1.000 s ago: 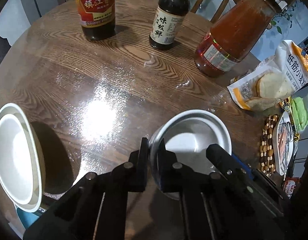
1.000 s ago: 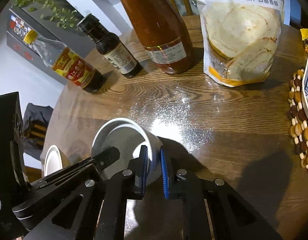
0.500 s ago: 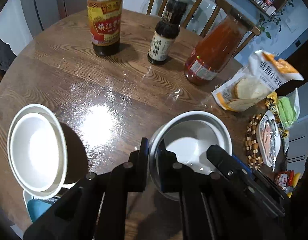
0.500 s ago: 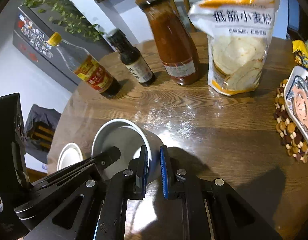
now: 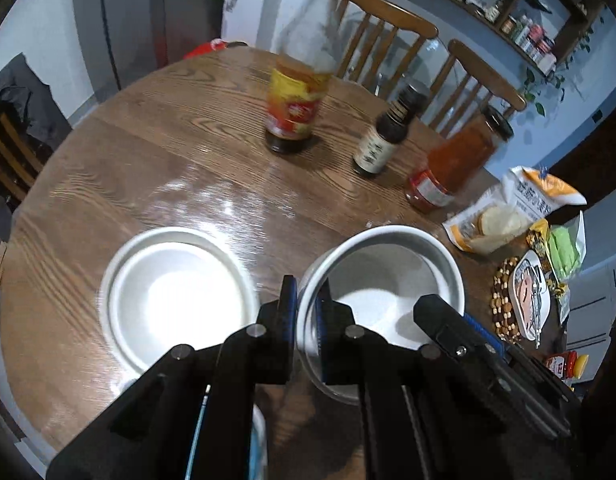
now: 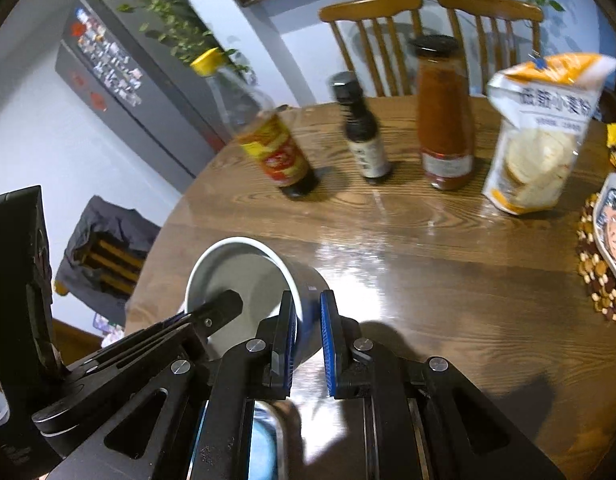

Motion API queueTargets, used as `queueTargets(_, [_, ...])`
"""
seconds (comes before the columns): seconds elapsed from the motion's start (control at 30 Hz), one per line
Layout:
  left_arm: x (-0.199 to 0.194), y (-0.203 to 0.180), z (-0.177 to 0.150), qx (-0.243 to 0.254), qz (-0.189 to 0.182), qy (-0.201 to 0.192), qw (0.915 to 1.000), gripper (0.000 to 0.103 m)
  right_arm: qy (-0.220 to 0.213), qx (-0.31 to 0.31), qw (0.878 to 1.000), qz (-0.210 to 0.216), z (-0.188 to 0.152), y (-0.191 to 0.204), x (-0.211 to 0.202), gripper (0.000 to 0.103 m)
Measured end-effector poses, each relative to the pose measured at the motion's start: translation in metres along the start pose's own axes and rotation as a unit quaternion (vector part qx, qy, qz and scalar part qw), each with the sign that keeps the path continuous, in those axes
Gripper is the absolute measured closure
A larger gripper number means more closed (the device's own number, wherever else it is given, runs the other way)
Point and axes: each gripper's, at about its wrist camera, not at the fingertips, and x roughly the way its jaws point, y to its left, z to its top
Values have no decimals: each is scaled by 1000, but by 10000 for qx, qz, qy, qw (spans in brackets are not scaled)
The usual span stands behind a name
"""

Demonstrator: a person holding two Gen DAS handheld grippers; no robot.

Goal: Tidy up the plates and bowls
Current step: 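Lift the white ramekin with the right gripper over the nested white bowls, then lower the white ramekin into the nested white bowls with the right gripper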

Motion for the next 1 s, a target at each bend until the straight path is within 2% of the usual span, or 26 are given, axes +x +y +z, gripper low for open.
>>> queueTargets(0.23, [-23,55,7,-217,111,-113,9996,95,53,-226,9996,143,-5,51,15,89])
queueTargets(0.47, [-28,101,8,-391,252,-100,9989,95,222,-398,9985,289,-16,90,38,89])
queueTargets(0.73, [-8,128,-4,-457,301,183,9983,95,522,-333,9977,265,-34,97,65,89])
queueTargets(1.0, [9,132,-13,-402,310,385,9980,95,690,-176,9973,198,-47,88,78,89])
